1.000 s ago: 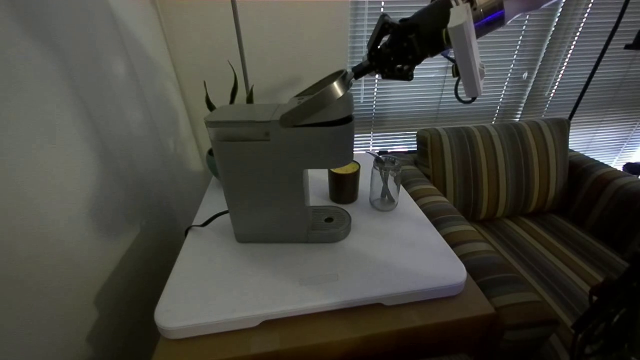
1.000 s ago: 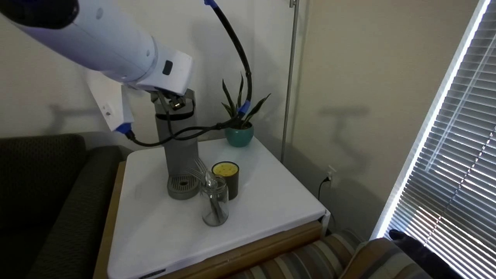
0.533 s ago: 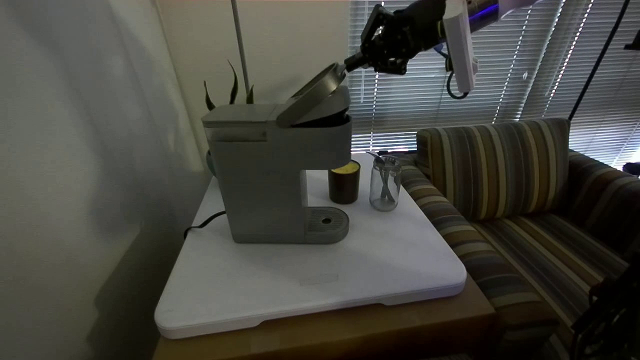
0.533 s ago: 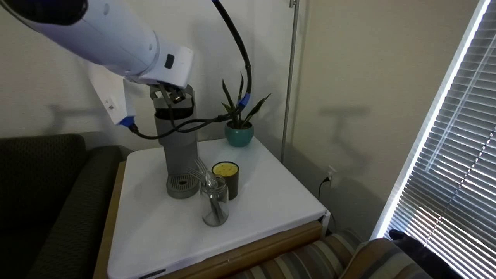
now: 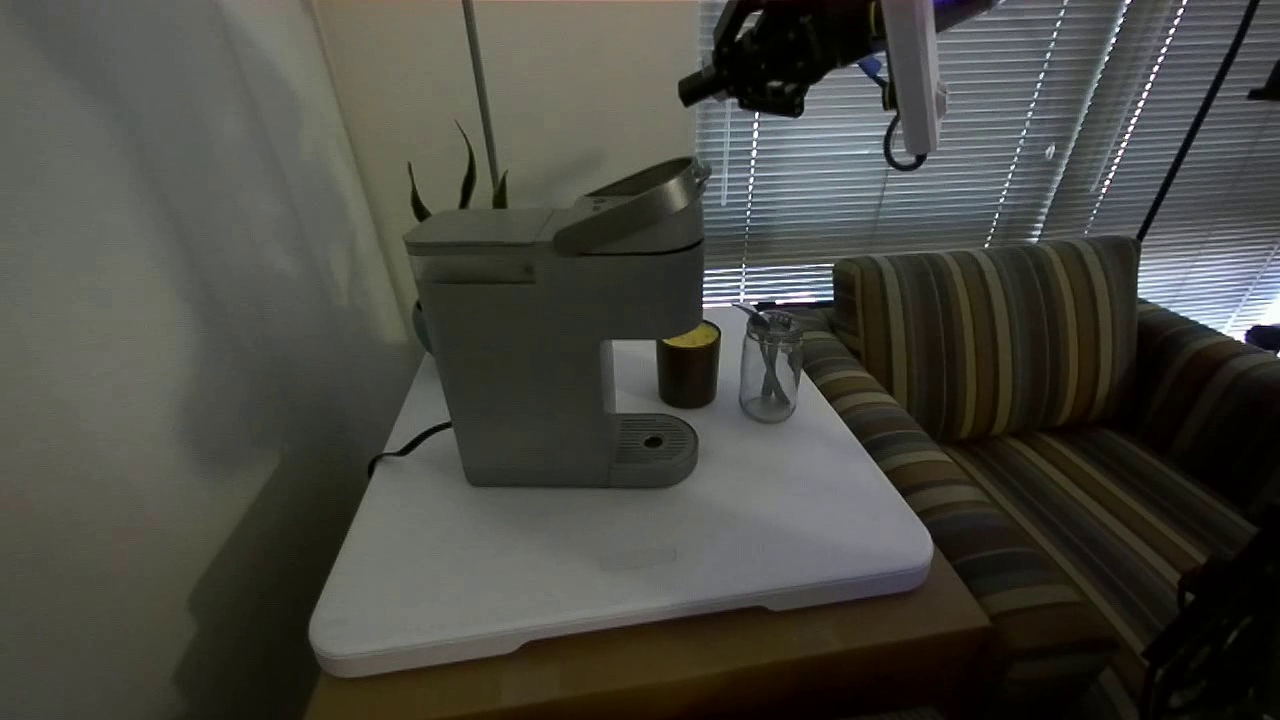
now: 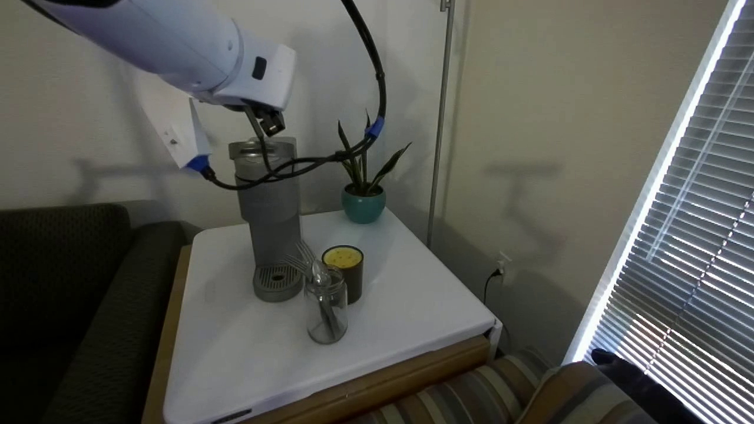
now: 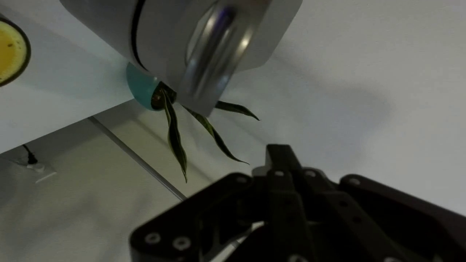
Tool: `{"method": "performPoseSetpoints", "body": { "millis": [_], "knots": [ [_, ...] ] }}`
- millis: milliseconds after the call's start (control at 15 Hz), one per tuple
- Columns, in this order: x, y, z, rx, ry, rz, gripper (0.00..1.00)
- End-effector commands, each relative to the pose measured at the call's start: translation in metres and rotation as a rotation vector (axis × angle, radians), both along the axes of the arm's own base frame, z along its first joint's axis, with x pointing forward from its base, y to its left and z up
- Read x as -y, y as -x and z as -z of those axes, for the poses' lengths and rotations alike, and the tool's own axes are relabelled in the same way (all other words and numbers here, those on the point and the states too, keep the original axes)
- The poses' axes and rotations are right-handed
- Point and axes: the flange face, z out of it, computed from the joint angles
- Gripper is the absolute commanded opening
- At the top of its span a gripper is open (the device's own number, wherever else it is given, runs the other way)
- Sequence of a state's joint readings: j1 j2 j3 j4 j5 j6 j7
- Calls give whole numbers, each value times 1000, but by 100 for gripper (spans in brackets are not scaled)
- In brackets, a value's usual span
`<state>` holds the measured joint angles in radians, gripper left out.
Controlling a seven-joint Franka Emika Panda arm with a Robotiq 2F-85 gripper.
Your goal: Open the coffee maker, close it, and then open it again
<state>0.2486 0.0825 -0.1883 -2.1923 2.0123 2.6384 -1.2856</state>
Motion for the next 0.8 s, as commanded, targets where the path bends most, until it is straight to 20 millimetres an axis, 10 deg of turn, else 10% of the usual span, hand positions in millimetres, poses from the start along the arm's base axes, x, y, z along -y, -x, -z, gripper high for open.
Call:
{"method": "performPoseSetpoints", "body": {
  "millis": [0, 733],
  "knots": [
    [-4, -4, -17, 49, -8, -27, 0],
    [15, 37, 1, -73, 91, 70, 0]
  ]
}}
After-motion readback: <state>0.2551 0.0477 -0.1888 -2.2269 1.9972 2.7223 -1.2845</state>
